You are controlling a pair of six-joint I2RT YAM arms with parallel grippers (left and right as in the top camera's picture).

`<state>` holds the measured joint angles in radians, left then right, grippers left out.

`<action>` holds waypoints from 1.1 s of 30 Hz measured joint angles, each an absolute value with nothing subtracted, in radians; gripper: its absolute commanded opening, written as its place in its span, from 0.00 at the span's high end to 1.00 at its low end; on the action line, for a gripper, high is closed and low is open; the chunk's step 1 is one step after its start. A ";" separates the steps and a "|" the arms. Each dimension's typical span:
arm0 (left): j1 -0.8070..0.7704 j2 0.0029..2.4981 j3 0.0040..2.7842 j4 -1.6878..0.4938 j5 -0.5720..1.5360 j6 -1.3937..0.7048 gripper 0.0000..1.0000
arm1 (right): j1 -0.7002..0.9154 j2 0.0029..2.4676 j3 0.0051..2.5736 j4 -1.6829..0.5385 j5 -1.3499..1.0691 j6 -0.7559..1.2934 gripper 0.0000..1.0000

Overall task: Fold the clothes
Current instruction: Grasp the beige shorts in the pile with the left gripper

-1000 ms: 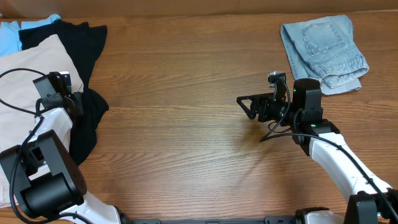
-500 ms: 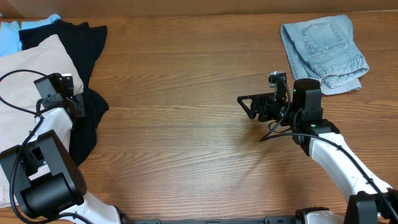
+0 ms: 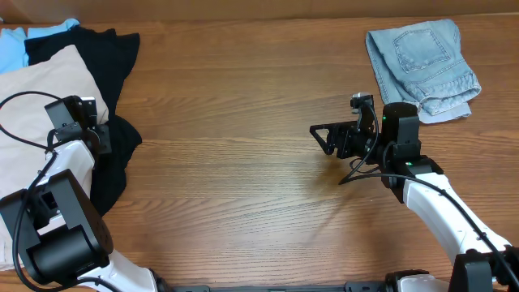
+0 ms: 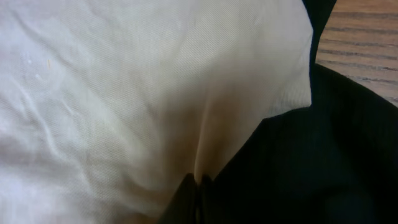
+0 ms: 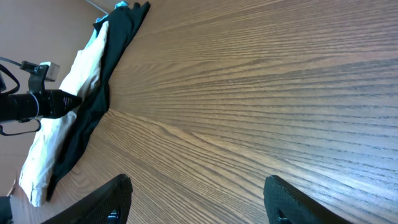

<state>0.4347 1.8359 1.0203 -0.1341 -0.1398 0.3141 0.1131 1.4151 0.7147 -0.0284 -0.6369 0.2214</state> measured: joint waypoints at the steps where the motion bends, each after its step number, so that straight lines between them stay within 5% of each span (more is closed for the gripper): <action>1: 0.435 1.836 1.021 -0.134 -0.140 0.314 0.96 | 0.113 1.415 0.715 -0.028 -0.636 0.221 0.28; 20: 0.373 1.767 1.102 -0.213 -0.152 0.216 0.96 | 0.113 1.415 0.715 -0.051 -0.635 0.221 0.28; 33: 0.105 1.758 1.123 -0.241 -0.131 0.197 0.96 | 0.113 1.415 0.715 -0.054 -0.635 0.221 0.28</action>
